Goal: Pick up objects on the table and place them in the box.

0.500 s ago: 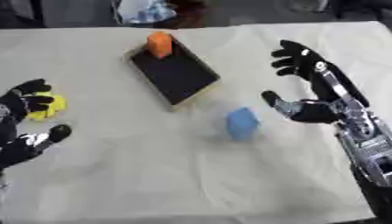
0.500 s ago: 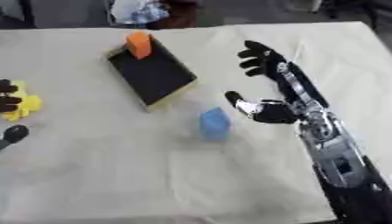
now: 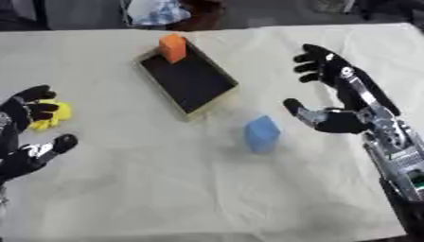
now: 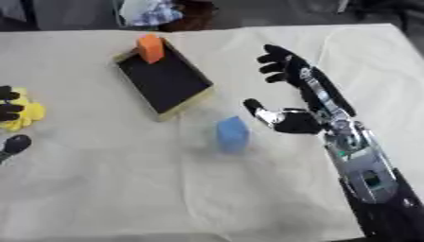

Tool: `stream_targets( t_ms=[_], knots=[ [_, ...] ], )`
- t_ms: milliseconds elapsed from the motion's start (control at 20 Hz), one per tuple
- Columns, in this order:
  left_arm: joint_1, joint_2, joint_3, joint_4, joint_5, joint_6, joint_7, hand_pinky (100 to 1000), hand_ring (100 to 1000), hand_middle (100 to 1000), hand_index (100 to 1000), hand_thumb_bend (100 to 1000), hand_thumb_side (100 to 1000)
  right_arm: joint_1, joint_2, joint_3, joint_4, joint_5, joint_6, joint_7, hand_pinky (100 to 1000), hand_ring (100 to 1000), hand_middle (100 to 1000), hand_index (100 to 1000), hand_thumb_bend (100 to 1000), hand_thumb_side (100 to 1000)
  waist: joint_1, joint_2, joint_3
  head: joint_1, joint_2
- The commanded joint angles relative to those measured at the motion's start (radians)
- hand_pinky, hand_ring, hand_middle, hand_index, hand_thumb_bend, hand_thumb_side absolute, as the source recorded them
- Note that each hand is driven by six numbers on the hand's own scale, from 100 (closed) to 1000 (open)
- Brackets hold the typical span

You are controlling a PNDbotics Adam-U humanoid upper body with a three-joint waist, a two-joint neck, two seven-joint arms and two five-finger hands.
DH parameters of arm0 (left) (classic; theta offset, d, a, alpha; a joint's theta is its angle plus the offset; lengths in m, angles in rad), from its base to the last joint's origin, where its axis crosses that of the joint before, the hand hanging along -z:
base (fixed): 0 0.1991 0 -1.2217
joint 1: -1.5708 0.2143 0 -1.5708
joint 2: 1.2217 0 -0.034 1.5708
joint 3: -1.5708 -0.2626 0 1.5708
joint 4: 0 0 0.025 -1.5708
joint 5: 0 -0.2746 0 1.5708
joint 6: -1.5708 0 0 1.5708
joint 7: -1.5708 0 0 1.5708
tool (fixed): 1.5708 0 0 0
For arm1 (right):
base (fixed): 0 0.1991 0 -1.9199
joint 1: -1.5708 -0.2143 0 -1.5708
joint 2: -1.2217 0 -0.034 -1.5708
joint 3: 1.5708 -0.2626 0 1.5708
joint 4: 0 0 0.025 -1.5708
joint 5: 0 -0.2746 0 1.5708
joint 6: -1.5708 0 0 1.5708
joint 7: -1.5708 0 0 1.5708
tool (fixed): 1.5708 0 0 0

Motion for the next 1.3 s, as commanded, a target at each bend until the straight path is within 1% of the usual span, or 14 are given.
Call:
stream_targets(
  t_ms=[50,300,450,750,1000,1300],
  knots=[
    [-0.007,0.013,0.004,-0.015,0.005,-0.001,0.001,769,745,758,872,972,569,-0.016,-0.046,0.004,-0.028,0.009,-0.006,0.017,753,802,813,955,401,200,0.013,-0.007,0.002,0.002,0.005],
    [-0.007,0.015,0.002,-0.015,0.006,-0.001,0.000,769,745,758,872,968,571,-0.021,-0.115,0.035,-0.039,0.020,-0.017,0.067,758,804,816,960,400,197,0.011,-0.008,0.008,0.001,0.005],
    [-0.007,0.017,0.000,-0.015,0.006,-0.002,-0.003,769,745,758,872,966,572,-0.024,-0.170,0.067,-0.045,0.028,-0.026,0.106,763,808,822,966,397,190,0.008,-0.009,0.012,0.000,0.005],
    [-0.006,0.020,-0.002,-0.013,0.006,-0.002,-0.007,769,744,758,872,964,573,-0.037,-0.257,0.121,-0.046,0.024,-0.033,0.191,769,816,829,975,391,179,0.003,-0.011,0.018,0.001,0.005],
    [-0.005,0.021,-0.004,-0.011,0.008,-0.003,-0.011,769,744,758,872,963,574,-0.061,-0.287,0.157,-0.026,0.025,-0.036,0.256,772,819,831,977,386,175,0.001,-0.012,0.020,0.000,0.005],
    [-0.003,0.021,-0.005,-0.010,0.008,-0.004,-0.015,769,745,758,872,961,575,-0.092,-0.291,0.196,0.015,0.053,-0.050,0.307,778,829,835,979,381,168,0.002,-0.013,0.022,-0.002,0.005]
  ],
)
